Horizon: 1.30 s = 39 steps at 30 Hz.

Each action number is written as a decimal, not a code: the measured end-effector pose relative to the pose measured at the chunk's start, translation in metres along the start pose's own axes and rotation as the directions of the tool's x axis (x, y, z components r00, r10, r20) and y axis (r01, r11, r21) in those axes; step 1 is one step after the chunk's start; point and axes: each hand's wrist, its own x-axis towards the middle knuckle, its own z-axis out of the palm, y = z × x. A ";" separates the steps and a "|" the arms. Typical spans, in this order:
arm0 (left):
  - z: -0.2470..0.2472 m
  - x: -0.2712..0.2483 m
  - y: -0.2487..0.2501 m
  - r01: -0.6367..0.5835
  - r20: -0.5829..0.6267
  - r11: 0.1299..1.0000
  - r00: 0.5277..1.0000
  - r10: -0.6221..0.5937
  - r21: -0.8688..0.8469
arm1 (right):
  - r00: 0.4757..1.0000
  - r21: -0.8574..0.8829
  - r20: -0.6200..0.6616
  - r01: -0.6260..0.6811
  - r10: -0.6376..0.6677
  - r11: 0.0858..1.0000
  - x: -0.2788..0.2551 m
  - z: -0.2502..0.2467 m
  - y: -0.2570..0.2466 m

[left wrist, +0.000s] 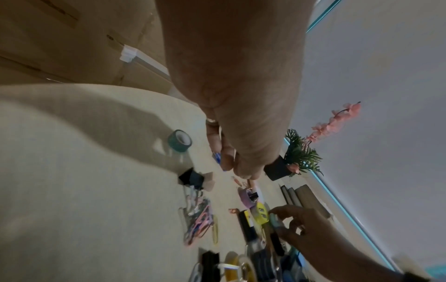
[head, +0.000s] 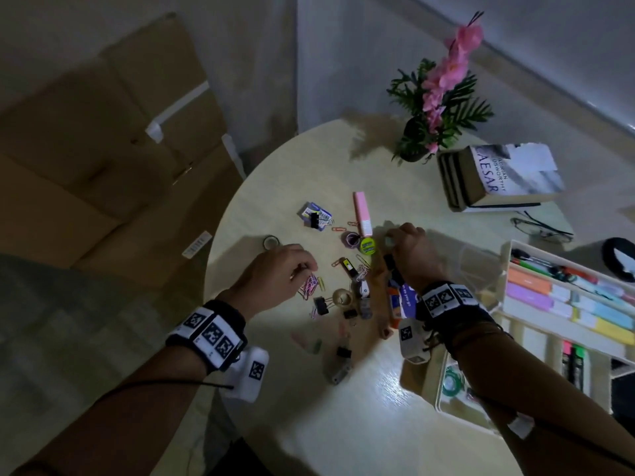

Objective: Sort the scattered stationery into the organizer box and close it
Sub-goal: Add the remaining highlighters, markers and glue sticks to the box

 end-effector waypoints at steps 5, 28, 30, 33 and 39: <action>-0.004 0.065 0.009 -0.077 -0.043 0.995 0.996 0.079 0.057 | 0.975 0.009 -0.220 0.019 -0.017 1.000 -0.015 -0.018 -0.020; 0.056 0.189 0.037 -0.196 0.237 0.886 0.966 0.101 0.420 | 0.977 0.704 -0.051 -0.110 0.205 0.702 -0.194 -0.035 -0.052; 0.053 0.185 0.038 -0.192 0.206 0.906 0.971 0.120 0.378 | 0.981 0.705 -0.057 -0.092 0.185 0.703 -0.194 -0.035 -0.053; 0.048 0.172 0.054 -0.224 0.164 0.901 0.971 0.173 0.373 | 0.980 0.717 -0.072 -0.080 0.187 0.692 -0.195 -0.039 -0.049; 0.042 0.142 0.093 -0.144 0.084 0.985 0.987 0.136 0.091 | 0.970 0.695 -0.133 -0.053 0.201 0.717 -0.202 -0.063 -0.016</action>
